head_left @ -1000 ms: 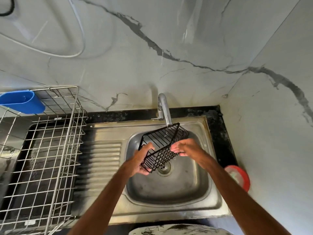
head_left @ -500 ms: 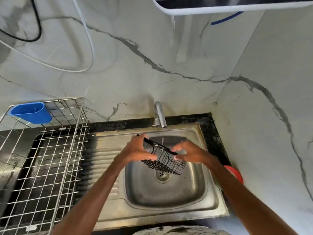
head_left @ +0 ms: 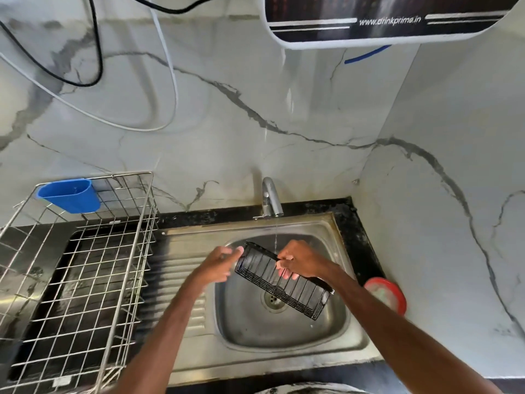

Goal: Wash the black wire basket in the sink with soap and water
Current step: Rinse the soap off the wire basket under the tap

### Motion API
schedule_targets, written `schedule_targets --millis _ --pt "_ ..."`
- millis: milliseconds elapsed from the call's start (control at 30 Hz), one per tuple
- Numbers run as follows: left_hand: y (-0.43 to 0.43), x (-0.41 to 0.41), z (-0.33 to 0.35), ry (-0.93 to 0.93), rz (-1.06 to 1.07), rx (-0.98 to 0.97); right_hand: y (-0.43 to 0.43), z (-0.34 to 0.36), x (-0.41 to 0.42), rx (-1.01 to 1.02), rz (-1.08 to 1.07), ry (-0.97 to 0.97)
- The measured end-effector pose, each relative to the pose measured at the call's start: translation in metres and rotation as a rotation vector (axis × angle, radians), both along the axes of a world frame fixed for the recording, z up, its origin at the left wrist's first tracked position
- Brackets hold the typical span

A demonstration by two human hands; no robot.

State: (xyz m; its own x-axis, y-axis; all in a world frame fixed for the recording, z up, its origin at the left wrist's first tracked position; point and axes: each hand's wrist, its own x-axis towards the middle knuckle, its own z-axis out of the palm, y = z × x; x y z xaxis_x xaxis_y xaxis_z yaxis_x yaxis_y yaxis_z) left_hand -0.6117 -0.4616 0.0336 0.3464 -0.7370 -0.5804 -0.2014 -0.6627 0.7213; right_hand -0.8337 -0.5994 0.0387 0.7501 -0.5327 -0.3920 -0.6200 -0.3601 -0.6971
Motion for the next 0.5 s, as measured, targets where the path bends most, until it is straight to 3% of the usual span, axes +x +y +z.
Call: schedule_targets --millis 100,333,500 --pt "0.013 -0.037 -0.004 0.236 0.120 0.010 0.007 -0.010 0.006 0.029 -0.019 0.071" --pt "0.001 -0.085 -0.007 0.486 0.535 0.014 0.030 -0.006 0.017 0.080 -0.067 0.060" --pt "-0.012 -0.078 -0.007 0.310 0.598 -0.035 0.044 -0.001 0.029 0.109 -0.155 -0.043"
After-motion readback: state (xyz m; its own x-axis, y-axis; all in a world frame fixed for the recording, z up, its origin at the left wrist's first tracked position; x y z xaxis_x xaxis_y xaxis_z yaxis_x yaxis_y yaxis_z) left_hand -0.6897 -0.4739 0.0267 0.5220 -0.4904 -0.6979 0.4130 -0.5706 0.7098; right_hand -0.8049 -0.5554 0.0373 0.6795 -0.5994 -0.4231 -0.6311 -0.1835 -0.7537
